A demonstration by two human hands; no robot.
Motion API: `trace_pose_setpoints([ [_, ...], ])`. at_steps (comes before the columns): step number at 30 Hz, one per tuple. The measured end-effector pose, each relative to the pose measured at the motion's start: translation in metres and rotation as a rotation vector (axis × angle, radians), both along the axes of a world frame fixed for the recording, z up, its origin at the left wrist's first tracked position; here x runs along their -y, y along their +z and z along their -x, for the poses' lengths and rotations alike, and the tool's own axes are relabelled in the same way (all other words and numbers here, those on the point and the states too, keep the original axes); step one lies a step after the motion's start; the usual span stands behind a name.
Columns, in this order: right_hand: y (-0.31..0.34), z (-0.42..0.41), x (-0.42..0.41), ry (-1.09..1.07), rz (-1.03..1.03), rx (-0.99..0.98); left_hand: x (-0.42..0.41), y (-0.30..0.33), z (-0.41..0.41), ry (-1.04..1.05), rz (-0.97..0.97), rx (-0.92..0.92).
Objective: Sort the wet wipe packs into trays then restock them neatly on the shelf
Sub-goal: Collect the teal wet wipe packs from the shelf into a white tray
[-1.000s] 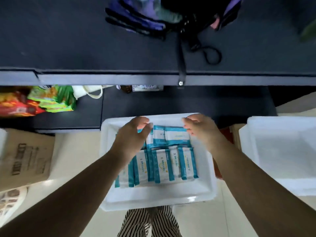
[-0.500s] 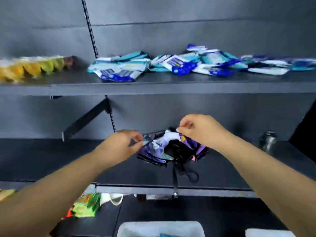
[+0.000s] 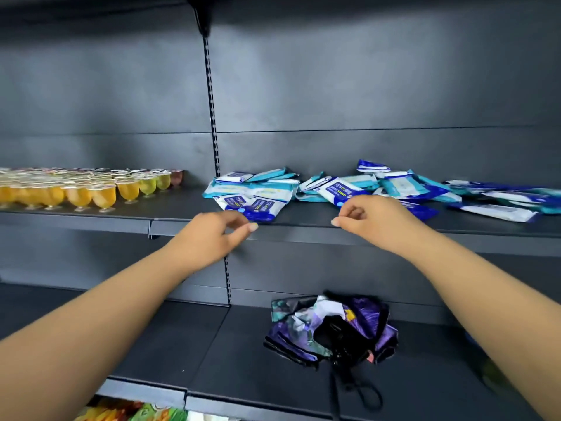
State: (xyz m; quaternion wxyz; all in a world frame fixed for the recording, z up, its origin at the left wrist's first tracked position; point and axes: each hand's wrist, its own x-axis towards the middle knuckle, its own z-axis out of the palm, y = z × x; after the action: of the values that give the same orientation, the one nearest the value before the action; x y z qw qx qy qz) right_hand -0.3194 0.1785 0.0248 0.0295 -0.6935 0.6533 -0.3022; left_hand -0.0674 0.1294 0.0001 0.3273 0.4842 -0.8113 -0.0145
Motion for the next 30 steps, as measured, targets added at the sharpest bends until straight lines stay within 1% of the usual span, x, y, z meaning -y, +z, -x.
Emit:
trace_pose_setpoints([
  [2,-0.007,-0.004,0.016,-0.007,-0.022,-0.003,0.016,-0.009,-0.011,0.019,-0.049,-0.006],
  [4,-0.009,-0.009,0.034,-0.018,-0.016,0.019,0.037,-0.01,-0.022,0.041,-0.082,-0.051],
  [8,-0.003,-0.034,0.093,-0.027,0.012,0.064,0.098,0.001,-0.047,0.043,-0.095,-0.106],
  [12,0.005,-0.065,0.164,-0.043,0.029,0.011,0.162,0.008,-0.069,-0.034,-0.102,-0.115],
  [13,0.007,-0.068,0.175,-0.04,0.028,0.018,0.171,0.007,-0.071,-0.061,-0.114,-0.109],
  [15,0.016,-0.079,0.222,-0.062,0.044,0.034,0.216,0.012,-0.082,-0.131,-0.115,-0.071],
  [16,0.021,-0.079,0.23,-0.054,0.022,0.025,0.224,0.012,-0.081,-0.145,-0.119,-0.049],
  [19,0.033,-0.085,0.282,-0.05,-0.092,0.051,0.283,0.023,-0.084,-0.188,-0.13,0.023],
  [21,0.034,-0.086,0.303,-0.068,-0.184,0.092,0.315,0.028,-0.081,-0.211,-0.167,0.025],
  [22,0.032,-0.086,0.309,-0.082,-0.244,0.061,0.328,0.027,-0.078,-0.229,-0.191,0.004],
  [24,0.027,-0.083,0.316,-0.114,-0.398,-0.113,0.345,0.024,-0.073,-0.277,-0.206,-0.006],
  [25,0.025,-0.082,0.32,-0.126,-0.454,-0.176,0.352,0.021,-0.072,-0.304,-0.199,0.023],
  [26,0.023,-0.081,0.323,-0.131,-0.483,-0.184,0.357,0.019,-0.07,-0.325,-0.191,0.075],
  [28,0.021,-0.08,0.325,-0.137,-0.501,-0.13,0.363,0.015,-0.069,-0.346,-0.188,0.191],
  [30,0.021,-0.081,0.324,-0.129,-0.51,-0.104,0.365,0.012,-0.069,-0.321,-0.204,0.297],
])
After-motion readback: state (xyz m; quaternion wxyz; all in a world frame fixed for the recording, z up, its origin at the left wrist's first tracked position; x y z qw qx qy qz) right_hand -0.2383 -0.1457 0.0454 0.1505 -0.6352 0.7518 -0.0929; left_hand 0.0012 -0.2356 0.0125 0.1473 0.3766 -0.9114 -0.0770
